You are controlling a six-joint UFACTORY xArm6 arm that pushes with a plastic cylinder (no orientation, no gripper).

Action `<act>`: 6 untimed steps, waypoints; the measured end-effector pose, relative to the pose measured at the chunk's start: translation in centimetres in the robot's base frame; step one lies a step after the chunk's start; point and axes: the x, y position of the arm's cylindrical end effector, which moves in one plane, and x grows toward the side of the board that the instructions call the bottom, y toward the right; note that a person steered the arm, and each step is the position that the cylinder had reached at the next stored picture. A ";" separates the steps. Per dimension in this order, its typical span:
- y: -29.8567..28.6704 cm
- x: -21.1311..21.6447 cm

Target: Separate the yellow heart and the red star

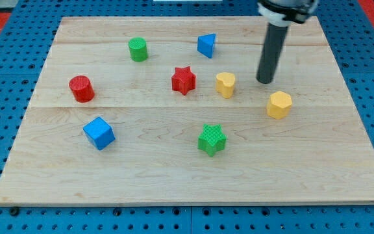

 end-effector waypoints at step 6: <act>-14.4 4.2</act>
